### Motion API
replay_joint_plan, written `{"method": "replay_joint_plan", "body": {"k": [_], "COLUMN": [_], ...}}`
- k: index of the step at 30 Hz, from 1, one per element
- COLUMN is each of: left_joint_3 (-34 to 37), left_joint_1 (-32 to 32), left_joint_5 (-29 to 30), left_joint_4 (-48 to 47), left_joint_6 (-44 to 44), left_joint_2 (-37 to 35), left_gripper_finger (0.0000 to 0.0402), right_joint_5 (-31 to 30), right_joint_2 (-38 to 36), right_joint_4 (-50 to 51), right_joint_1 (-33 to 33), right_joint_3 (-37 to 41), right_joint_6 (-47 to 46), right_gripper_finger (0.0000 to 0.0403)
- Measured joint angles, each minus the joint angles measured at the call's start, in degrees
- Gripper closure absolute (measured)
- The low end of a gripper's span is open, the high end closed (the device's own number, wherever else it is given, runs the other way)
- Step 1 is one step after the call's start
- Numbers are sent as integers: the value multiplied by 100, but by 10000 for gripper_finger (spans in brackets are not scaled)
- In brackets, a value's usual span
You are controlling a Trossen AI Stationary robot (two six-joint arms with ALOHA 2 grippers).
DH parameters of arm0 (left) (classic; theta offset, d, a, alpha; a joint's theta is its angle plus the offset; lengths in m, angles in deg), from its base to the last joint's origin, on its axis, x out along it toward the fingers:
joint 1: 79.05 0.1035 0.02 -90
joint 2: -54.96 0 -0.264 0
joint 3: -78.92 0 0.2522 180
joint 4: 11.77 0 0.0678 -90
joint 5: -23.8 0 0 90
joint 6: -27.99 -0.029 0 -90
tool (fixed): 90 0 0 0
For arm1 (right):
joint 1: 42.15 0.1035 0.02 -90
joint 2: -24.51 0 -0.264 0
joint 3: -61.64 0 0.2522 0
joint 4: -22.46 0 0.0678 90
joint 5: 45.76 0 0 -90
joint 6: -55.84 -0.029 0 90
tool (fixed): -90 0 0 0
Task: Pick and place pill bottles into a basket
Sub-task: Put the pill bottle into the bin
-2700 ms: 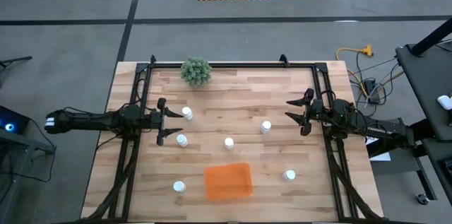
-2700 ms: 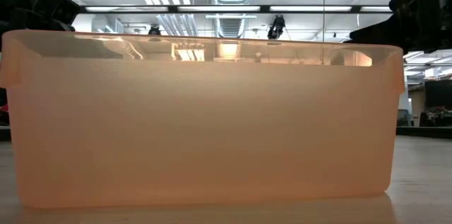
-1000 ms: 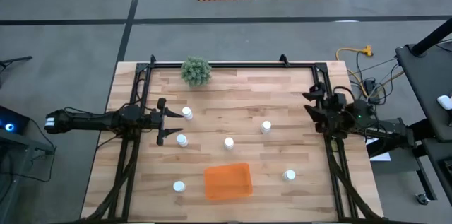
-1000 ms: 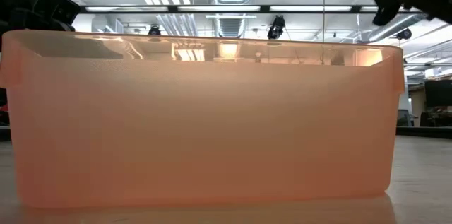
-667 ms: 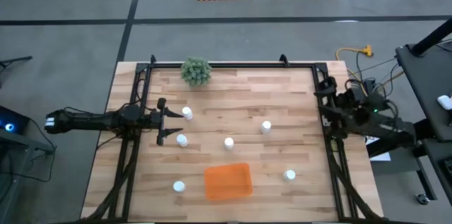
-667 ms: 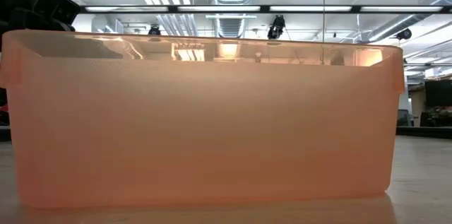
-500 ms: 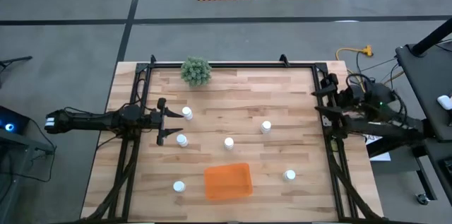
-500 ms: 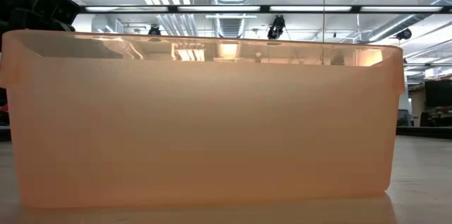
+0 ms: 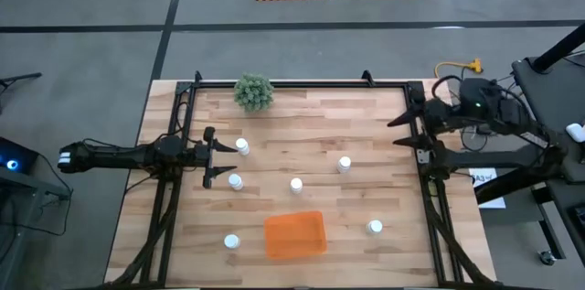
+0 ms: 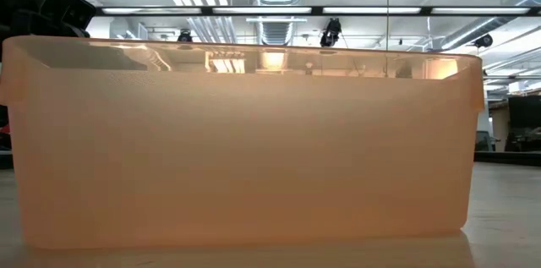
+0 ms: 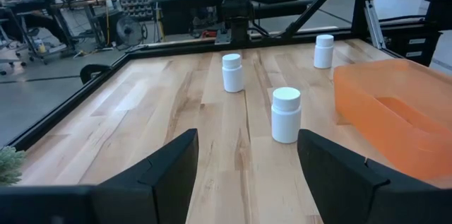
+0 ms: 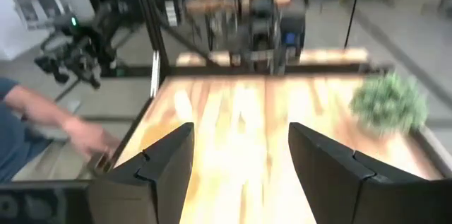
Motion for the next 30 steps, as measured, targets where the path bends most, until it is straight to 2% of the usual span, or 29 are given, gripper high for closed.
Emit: {"method": "replay_joint_plan", "body": {"k": [9, 16, 22, 30], "left_joint_3": [1, 1, -1, 1], "left_joint_1": [4, 2, 2, 2], "left_joint_5": [-2, 0, 0, 0], "left_joint_4": [0, 0, 0, 0], "left_joint_6": [0, 0, 0, 0], "left_joint_2": [-2, -2, 0, 0], "left_gripper_finger": [177, 177, 177, 177], "right_joint_5": [-22, -21, -16, -44], "right_joint_2": [1142, 1548, 1693, 2118], "right_joint_4": [2046, 2876, 3089, 2939], "right_joint_1": [42, 294, 855, 1986], "right_joint_3": [-1333, -1704, -1723, -1715], "right_joint_6": [-576, -1468, -2382, -3518], "right_gripper_finger": [184, 184, 184, 184]}}
